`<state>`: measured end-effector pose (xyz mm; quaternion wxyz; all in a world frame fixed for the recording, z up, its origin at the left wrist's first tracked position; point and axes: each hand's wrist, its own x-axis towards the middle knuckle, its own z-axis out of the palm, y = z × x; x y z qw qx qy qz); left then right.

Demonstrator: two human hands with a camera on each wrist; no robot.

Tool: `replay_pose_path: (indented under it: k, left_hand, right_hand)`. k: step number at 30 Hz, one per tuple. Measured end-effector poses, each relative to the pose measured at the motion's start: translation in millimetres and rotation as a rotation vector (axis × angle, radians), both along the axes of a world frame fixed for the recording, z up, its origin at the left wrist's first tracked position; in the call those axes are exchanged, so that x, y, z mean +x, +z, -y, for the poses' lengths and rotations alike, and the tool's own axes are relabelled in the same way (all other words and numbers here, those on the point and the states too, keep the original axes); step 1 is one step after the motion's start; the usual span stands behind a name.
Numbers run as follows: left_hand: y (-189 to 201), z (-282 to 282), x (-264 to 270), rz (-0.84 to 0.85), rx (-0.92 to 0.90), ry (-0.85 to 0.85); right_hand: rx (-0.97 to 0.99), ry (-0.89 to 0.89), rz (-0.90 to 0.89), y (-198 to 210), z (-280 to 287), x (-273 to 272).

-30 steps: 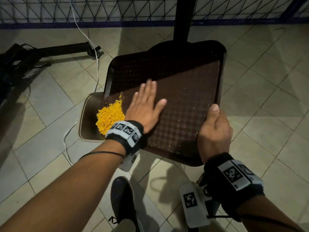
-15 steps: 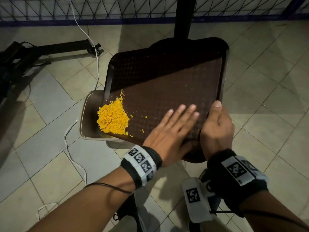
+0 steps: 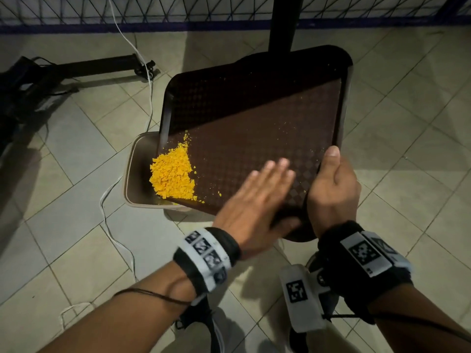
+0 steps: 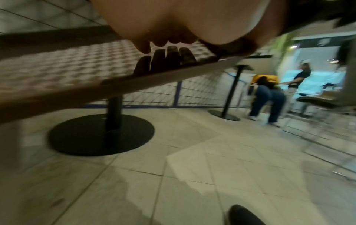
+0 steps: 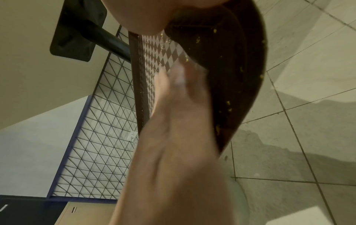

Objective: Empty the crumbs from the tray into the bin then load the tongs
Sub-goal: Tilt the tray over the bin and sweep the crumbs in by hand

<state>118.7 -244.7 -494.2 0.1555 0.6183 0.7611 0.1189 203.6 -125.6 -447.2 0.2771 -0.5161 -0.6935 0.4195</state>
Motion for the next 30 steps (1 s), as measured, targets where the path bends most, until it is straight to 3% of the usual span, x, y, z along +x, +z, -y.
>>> replay_pose_path:
  k: [4,9,14,19,22,30]
  left_hand:
    - [-13.8,3.4,10.6,-0.073,0.032,-0.108]
    - [-44.8,61.5,-50.0,-0.118,-0.261,0.146]
    - [-42.3,83.9,-71.6,-0.026,-0.247,0.236]
    - [-8.7,49.9,-9.5,0.035,-0.063,-0.028]
    - [-14.3,49.4,3.8,0.031,-0.036,-0.075]
    - [-52.1,120.6,-73.2,-0.109,-0.273,0.149]
  right_hand:
    - [0.025,-0.01,0.012,-0.1,-0.2,0.3]
    - [0.04,-0.002,0.019,1.1,-4.5,3.7]
    - [0.032,0.003,0.022,1.8,-4.2,2.3]
    - [0.039,-0.012,0.009,1.1,-1.0,-0.6]
    - [0.055,-0.024,0.012,1.2,-1.3,-0.8]
    - [0.026,-0.023,0.04,-0.6,-6.5,2.6]
